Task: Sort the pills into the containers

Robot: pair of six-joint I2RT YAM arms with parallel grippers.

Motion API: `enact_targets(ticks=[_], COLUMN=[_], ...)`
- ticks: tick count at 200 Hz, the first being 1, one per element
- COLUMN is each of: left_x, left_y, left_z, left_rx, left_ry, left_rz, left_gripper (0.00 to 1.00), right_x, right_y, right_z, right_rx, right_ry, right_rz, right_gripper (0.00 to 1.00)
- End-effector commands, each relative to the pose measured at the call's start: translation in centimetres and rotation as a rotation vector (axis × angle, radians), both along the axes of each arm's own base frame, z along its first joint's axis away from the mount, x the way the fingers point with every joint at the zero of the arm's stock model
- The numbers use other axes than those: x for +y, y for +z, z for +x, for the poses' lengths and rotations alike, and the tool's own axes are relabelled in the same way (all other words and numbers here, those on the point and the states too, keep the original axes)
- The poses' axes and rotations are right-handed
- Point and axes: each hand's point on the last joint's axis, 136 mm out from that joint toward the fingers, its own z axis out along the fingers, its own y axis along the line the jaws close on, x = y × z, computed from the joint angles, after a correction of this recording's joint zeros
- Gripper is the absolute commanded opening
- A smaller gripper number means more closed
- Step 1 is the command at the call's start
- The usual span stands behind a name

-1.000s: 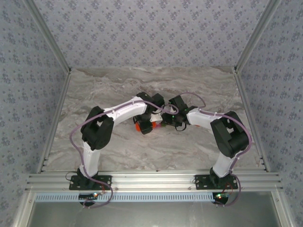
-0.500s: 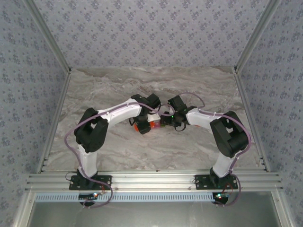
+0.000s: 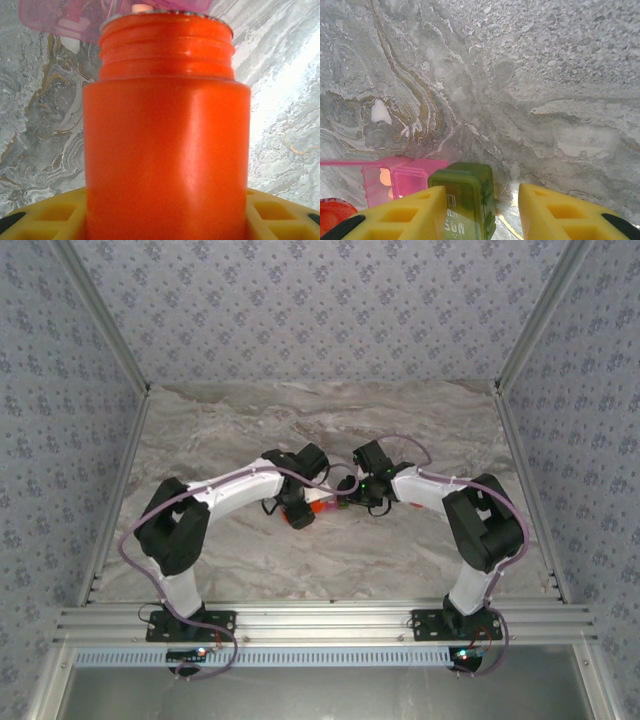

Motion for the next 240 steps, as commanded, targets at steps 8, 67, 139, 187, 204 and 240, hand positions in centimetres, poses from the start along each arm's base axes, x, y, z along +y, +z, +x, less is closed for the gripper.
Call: enact_targets(ticks=[8, 67, 139, 187, 204, 240], left_x=[-0.9, -1.7, -2.9, -3.8, -4.0, -4.2], left_y=[1.0, 0.9, 3.7, 8.3, 11.1, 17.2], left_z=[0.5, 1.0, 1.9, 2.5, 2.7, 3.6], left_rx=[-0.036, -0.120, -0.301, -0.472, -0.561, -0.722], left_ry=[0.028, 0.040, 0.042, 0.061, 0.071, 0.079], left_rz=[-0.118, -0.270, -0.504, -0.759, -0.875, -1.048], left_gripper=[0.00, 0.00, 0.00, 0.00, 0.00, 0.00], right_x=[-0.1, 0.1, -0.5, -3.2, -4.8, -8.5], right_y=[0.0, 0.7, 4.5, 7.6, 8.3, 9.6], right_z=[-0.1, 0.1, 0.8, 1.3, 1.3, 1.3], right_rx=[0.021, 0.012, -0.031, -0.081, -0.091, -0.094], right_ry=[-0.007, -0.007, -0.031, -0.094, -0.127, -0.181], right_rz=[-0.034, -0.039, -0.031, -0.052, -0.073, -0.126], right_gripper=[0.45, 0.47, 0.53, 0.57, 0.57, 0.63])
